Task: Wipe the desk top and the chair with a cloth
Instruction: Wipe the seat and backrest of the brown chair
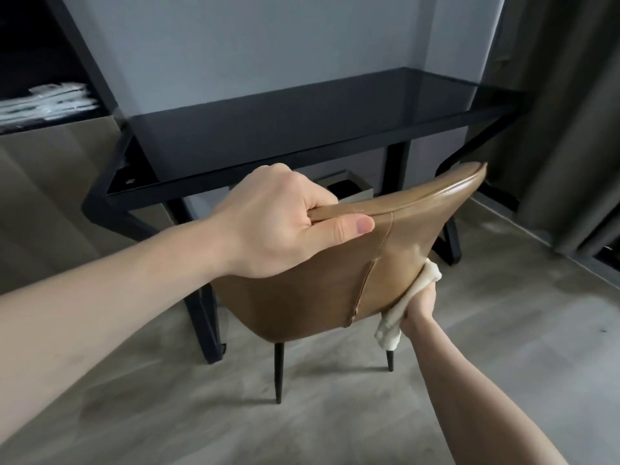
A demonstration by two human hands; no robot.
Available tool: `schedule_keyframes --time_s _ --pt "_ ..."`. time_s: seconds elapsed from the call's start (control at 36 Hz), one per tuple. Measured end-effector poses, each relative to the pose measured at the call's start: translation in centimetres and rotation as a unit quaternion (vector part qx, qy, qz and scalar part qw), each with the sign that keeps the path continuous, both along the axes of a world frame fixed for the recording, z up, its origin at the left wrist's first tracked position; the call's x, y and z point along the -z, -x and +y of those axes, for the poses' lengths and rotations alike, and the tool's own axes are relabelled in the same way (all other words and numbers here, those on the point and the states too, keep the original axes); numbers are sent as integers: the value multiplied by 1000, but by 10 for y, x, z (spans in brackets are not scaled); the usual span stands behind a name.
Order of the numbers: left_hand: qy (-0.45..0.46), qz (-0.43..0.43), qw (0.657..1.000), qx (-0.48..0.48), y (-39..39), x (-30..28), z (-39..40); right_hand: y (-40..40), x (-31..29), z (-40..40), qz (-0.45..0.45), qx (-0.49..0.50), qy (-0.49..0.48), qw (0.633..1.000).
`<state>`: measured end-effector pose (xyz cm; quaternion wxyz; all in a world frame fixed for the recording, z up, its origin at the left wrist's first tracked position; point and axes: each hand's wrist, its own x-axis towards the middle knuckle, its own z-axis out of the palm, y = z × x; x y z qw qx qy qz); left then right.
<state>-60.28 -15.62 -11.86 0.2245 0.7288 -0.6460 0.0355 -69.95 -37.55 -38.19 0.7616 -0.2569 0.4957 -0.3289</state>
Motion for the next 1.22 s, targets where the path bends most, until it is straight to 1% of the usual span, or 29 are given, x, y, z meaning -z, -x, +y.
schedule_keyframes --time_s 0.03,0.08,0.14,0.25,0.33,0.36,0.42,0.53,0.61,0.69,0.86,0.94,0.97,1.03,1.11,1.17,1.22 --pt "3 0 1000 3 0 1 0 -1 9 0 -11 7 15 1000" --pt "8 2 1000 10 -1 3 -2 -5 27 0 -2 16 22 1000" --pt "12 4 1000 17 -1 3 -1 -10 47 -1 22 7 22 999" --pt "11 12 999 34 -4 1 -1 -18 94 -10 81 -41 -22 996" --pt "15 1 999 41 -5 1 -2 -21 121 -21 126 -61 -29 990" --pt "15 -1 999 42 -5 0 -2 -20 115 -18 130 -69 -23 989" --pt "16 1 999 45 -3 0 -1 -19 111 -14 125 -53 -39 990" --pt "20 6 999 37 2 -4 -2 -5 80 3 67 4 -43 997" --pt "23 5 999 29 4 -7 -2 14 60 5 0 11 -11 1000" --pt "19 8 1000 14 6 -10 1 27 25 7 -35 9 7 999" --pt "3 13 1000 -14 10 -11 8 36 -55 20 -28 9 29 999" --pt "-7 13 1000 -28 13 -13 10 33 -96 30 -78 0 23 997" --pt "-10 19 999 -29 13 -14 9 34 -108 34 -81 3 37 996" --pt "-15 39 998 -36 13 -16 10 37 -136 47 -61 14 81 995" --pt "-29 79 995 -57 14 -20 13 43 -171 73 -80 32 91 992" --pt "-45 103 991 -79 12 -22 12 42 -185 90 -51 51 142 987" --pt "-68 139 985 -78 7 -21 10 39 -192 114 -27 59 162 985"
